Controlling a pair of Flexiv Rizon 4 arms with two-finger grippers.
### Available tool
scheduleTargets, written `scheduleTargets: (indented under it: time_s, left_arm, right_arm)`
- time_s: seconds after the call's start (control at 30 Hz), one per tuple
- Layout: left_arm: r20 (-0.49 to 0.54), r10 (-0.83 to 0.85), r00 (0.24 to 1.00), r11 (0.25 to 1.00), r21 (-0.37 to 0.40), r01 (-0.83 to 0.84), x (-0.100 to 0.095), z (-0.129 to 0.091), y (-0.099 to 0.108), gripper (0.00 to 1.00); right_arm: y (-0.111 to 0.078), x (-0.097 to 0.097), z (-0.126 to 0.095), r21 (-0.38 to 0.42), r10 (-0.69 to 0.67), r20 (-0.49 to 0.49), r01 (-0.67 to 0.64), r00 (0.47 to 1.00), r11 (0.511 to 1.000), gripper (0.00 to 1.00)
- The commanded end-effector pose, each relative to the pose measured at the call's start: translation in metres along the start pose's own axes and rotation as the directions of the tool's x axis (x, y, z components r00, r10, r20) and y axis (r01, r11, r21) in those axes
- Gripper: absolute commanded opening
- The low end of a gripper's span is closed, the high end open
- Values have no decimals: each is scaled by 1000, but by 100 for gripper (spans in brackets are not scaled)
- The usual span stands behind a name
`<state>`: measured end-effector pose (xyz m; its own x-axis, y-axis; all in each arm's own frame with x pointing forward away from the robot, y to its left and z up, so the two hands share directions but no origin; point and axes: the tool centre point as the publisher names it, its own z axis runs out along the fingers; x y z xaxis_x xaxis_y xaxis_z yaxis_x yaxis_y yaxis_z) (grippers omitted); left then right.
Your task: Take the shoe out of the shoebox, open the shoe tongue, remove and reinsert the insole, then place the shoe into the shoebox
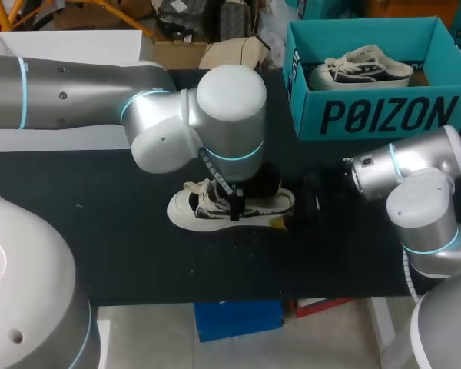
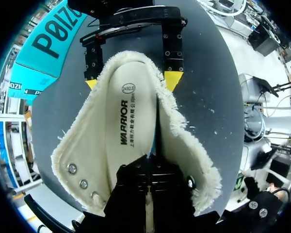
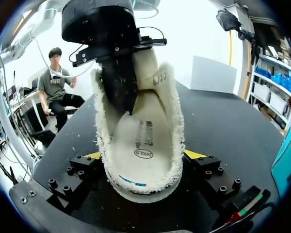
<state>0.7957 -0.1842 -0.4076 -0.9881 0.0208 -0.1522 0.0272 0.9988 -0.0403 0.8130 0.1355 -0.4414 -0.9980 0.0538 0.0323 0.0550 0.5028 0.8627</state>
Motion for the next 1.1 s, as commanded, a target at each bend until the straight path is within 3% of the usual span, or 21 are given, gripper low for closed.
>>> scheduleTargets:
  time_s: [0.03,0.77,1.1]
  left_arm:
    - [-40,17,999,997,71,-14,-7,-8,8,0]
    - [-3,94,996,972,216,-91,-4,-39,0,0]
    - [30,117,993,960,254,-121,-10,-35,-10,0]
  right_arm:
    - [-4,0,1,1,0,0,0,1000,1000,0]
    - [-4,0,1,1,0,0,0,1000,1000,0]
    - [-4,0,1,1,0,0,0,1000,1000,0]
